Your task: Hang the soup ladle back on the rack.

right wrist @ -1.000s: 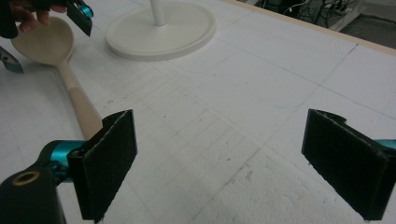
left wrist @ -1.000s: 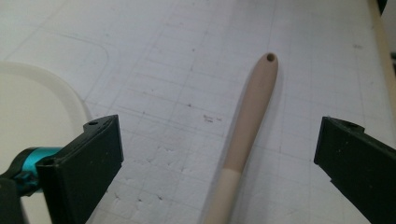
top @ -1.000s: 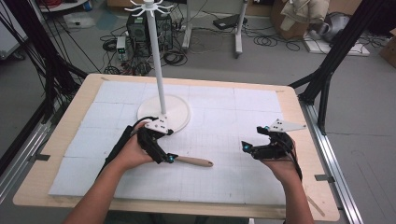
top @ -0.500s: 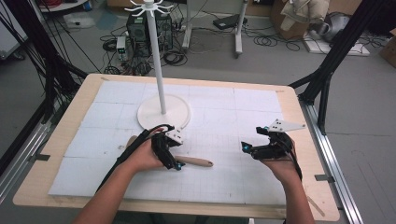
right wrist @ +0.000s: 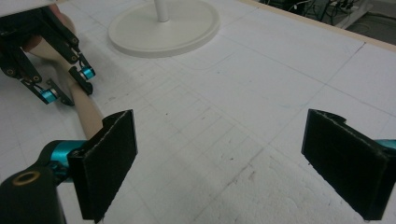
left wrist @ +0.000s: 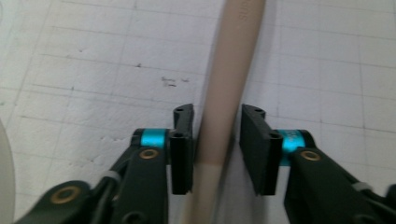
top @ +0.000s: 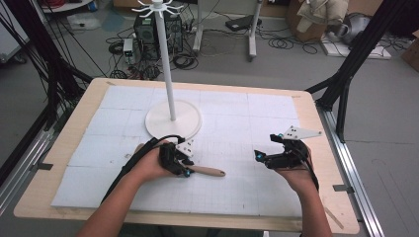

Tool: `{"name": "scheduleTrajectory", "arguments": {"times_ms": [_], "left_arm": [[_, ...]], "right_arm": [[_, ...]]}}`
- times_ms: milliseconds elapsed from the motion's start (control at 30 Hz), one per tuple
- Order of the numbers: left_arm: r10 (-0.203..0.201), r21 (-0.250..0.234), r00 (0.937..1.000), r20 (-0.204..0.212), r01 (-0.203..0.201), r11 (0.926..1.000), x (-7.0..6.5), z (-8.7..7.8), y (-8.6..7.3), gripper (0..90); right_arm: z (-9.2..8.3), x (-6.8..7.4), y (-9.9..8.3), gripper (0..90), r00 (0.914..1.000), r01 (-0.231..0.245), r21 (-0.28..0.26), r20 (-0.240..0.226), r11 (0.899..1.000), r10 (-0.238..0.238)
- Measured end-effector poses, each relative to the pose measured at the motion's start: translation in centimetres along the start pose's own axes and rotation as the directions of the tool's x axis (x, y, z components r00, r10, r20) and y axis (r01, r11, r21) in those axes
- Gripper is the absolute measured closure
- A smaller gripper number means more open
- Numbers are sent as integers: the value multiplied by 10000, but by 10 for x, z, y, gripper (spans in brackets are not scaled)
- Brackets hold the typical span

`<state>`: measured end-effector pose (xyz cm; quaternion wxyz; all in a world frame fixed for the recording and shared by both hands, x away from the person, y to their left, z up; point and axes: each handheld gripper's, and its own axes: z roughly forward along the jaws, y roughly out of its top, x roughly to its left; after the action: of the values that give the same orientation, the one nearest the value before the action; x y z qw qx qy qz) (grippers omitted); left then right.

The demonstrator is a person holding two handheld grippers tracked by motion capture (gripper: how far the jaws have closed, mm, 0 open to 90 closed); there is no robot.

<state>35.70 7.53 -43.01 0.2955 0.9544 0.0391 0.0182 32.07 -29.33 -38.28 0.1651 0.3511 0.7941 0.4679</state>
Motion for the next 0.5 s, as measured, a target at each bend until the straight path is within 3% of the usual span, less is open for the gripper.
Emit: {"name": "scheduleTrajectory", "arguments": {"times_ms": [133, 333, 500], "left_arm": [[35, -38, 10000, -16, -35, 10000, 0, 0, 0, 682], [644, 104, 9975, -300, -642, 9979, -8, 0, 2, 721], [460, 13, 9974, -557, -460, 9989, -11, -3, 3, 745]], "right_arm": [[-1, 0, 0, 96, 10000, 18, -31, 30, 10000, -18], [-1, 1, 0, 97, 10000, 64, -31, 69, 10000, -64], [-1, 2, 0, 97, 10000, 30, 31, 81, 10000, -30]]}}
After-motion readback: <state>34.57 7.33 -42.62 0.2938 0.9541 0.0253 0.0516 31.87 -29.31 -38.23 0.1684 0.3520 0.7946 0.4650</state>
